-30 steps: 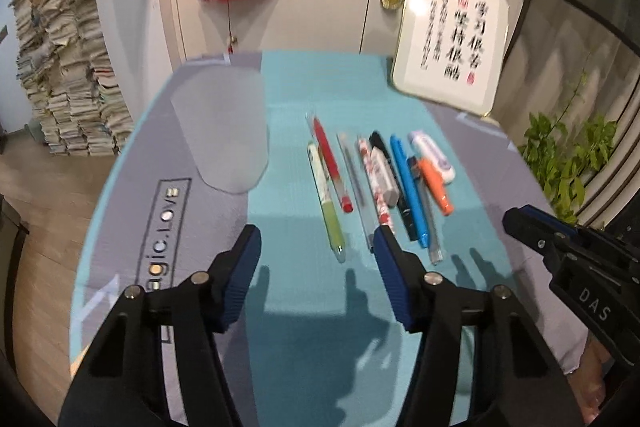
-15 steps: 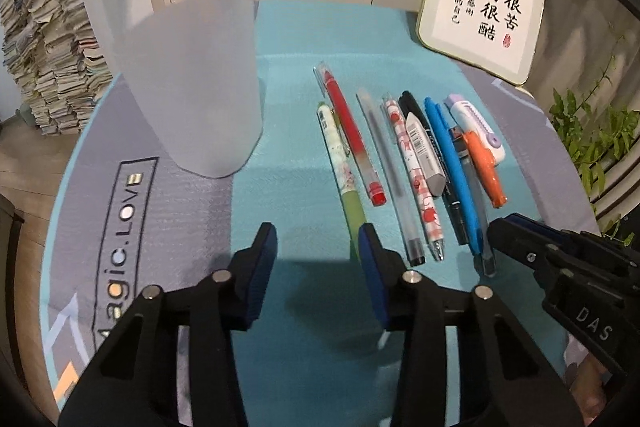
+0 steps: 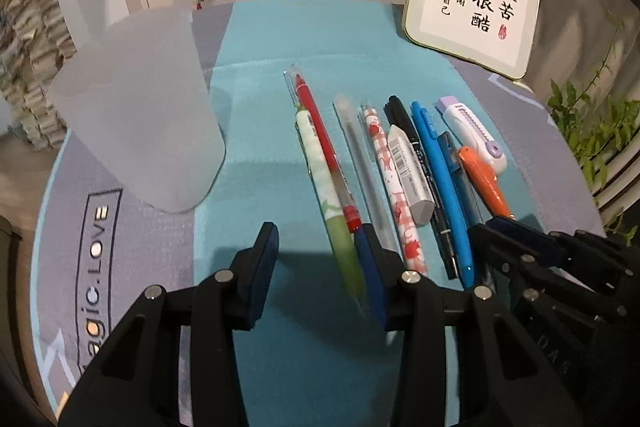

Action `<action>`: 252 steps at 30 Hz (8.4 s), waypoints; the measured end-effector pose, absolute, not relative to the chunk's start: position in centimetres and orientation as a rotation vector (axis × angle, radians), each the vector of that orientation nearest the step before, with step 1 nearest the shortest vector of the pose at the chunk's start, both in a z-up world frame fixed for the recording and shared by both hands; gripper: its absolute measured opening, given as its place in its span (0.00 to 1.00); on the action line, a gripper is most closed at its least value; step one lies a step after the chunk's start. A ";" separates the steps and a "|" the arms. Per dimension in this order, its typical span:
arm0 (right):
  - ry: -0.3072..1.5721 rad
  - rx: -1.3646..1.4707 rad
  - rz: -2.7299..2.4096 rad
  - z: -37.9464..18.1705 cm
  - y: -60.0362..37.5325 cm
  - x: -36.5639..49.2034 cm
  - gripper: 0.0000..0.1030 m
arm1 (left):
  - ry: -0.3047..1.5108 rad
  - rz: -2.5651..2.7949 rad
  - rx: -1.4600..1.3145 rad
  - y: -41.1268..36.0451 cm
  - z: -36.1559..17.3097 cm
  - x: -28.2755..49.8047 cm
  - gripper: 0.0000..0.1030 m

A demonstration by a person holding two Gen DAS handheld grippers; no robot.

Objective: Organize stationery
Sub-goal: 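Grasp the green-and-white pen with the left gripper while the right gripper grasps a dark pen, then lift the green-and-white pen with the left gripper toward the frosted cup, then lower the green-and-white pen into the frosted cup and open the left gripper, then grasp the clear pen with the left gripper while the right gripper grasps the blue pen, then lift the clear pen with the left gripper while the right gripper lifts the blue pen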

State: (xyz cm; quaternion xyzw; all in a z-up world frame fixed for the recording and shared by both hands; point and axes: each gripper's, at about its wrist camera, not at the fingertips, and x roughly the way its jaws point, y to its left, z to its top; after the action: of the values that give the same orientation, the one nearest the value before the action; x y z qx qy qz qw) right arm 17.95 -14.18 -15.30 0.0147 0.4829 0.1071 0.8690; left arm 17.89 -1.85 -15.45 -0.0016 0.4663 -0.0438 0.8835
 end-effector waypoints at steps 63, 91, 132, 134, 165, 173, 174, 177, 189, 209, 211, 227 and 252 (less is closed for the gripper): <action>1.063 -0.116 0.312 -15.5 -14.1 16.1 0.12 | 0.977 -0.172 0.081 -1.0 -16.4 13.3 0.11; 0.634 -0.057 0.451 0.7 -10.8 10.4 0.11 | 0.597 -0.168 -0.062 3.8 -2.5 7.8 0.08; 0.691 0.193 0.523 -5.9 0.1 27.8 0.12 | 0.648 -0.048 -0.160 10.1 -4.3 19.0 0.08; 0.688 0.189 0.525 -6.0 0.0 27.6 0.12 | 0.653 -0.048 -0.168 10.2 -4.4 19.0 0.08; 0.795 0.153 0.552 -4.2 -5.7 21.6 0.12 | 0.633 -0.042 -0.176 8.9 -3.0 14.3 0.20; 0.918 0.067 0.428 -7.2 -9.7 19.8 0.13 | 0.635 -0.119 -0.153 6.6 -3.3 11.4 0.20; 0.963 0.062 0.399 -8.7 -10.4 19.7 0.13 | 0.645 -0.144 -0.148 6.1 -3.6 11.1 0.20; 1.031 0.069 0.361 -11.5 -11.9 19.3 0.13 | 0.701 -0.218 -0.114 3.6 -5.7 10.9 0.20; 1.067 0.097 0.328 -15.3 -13.9 19.3 0.13 | 0.893 -0.296 -0.068 -1.9 -12.4 13.4 0.19; 1.056 0.035 0.305 -16.0 -13.4 19.9 0.13 | 0.992 -0.255 -0.046 -3.3 -15.6 16.7 0.17; 1.040 0.005 0.282 -16.2 -13.0 20.1 0.13 | 0.979 -0.233 -0.029 -3.4 -15.7 17.0 0.16; 1.145 -0.127 0.386 -15.5 -17.2 13.2 0.11 | 1.060 -0.303 -0.007 0.1 -15.8 9.5 0.07; 1.111 -0.166 0.395 -15.3 -14.7 16.0 0.35 | 1.050 -0.289 0.062 -2.9 -16.2 14.5 0.21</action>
State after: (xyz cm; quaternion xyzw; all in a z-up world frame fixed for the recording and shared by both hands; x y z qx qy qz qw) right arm 15.97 -14.70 -15.33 -0.0782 0.5234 0.1859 0.8279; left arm 14.46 -2.86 -16.22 0.0295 0.4992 -0.1375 0.8550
